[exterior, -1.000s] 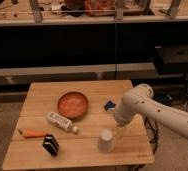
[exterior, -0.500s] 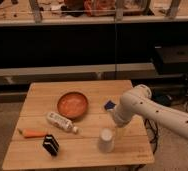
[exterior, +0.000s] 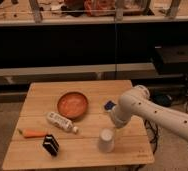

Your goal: Place the ceramic cup over the eraser

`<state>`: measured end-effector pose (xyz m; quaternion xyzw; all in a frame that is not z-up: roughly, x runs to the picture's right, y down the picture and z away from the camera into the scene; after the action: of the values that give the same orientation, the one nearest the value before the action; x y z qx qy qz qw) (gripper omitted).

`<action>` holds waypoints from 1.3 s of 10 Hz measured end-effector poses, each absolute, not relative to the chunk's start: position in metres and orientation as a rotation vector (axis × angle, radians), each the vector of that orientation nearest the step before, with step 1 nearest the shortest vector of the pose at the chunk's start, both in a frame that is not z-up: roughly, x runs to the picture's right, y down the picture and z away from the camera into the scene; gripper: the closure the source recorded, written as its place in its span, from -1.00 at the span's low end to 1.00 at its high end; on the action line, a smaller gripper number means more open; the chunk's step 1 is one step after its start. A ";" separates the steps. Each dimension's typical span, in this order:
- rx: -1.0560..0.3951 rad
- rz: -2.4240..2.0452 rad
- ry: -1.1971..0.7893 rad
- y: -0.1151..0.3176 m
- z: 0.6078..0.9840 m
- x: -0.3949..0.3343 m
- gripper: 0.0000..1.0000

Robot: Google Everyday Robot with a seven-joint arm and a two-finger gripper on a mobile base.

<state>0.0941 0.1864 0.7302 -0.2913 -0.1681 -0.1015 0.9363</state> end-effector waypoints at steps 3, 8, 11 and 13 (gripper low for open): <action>-0.606 -0.269 -0.304 0.195 0.724 0.082 -0.60; -0.655 -0.313 -0.310 0.215 0.720 0.075 -0.60; -0.697 -0.352 -0.304 0.232 0.724 0.068 -0.54; -0.718 -0.370 -0.302 0.242 0.731 0.063 -0.17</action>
<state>0.0635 0.2425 0.7313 -0.3481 -0.1462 -0.1793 0.9084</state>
